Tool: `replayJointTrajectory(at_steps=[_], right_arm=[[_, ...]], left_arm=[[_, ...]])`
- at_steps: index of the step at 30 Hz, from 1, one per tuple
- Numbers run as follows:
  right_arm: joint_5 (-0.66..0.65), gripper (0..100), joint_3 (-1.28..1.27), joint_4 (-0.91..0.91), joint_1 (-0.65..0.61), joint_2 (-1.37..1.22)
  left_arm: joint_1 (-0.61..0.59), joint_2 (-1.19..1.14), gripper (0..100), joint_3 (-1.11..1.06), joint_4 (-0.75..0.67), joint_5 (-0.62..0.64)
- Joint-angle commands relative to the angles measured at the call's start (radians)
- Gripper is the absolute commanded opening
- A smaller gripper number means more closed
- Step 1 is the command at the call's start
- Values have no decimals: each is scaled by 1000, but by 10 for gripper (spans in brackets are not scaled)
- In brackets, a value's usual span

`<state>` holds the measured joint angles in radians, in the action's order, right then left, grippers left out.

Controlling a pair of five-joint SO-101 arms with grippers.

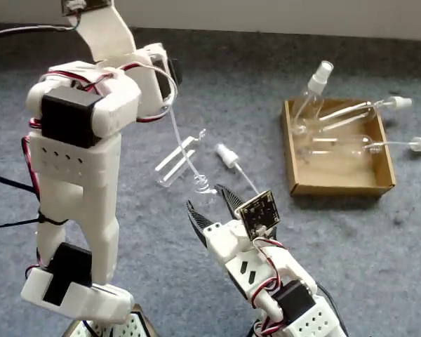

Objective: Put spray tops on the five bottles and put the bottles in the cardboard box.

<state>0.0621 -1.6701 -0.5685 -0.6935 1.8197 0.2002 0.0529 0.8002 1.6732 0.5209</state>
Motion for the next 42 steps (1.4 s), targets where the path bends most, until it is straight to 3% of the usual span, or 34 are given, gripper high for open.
replayJointTrajectory(at_steps=[1,12,22,26,33,38,42], right_arm=[[55,30,-62,22,-12,19],[32,30,-62,22,-18,19],[9,30,-62,22,-16,19],[9,30,-62,22,-18,19],[9,30,-64,22,-13,19],[8,30,-93,22,-18,19],[8,30,-93,22,-18,19]], left_arm=[[53,38,1,31,8,-40],[64,209,5,4,69,-110],[68,432,5,-407,64,-110],[61,535,5,-584,-110,-110],[59,639,5,-951,-582,-112],[58,700,5,-1050,-733,-175],[10,723,5,-1087,-773,-175]])
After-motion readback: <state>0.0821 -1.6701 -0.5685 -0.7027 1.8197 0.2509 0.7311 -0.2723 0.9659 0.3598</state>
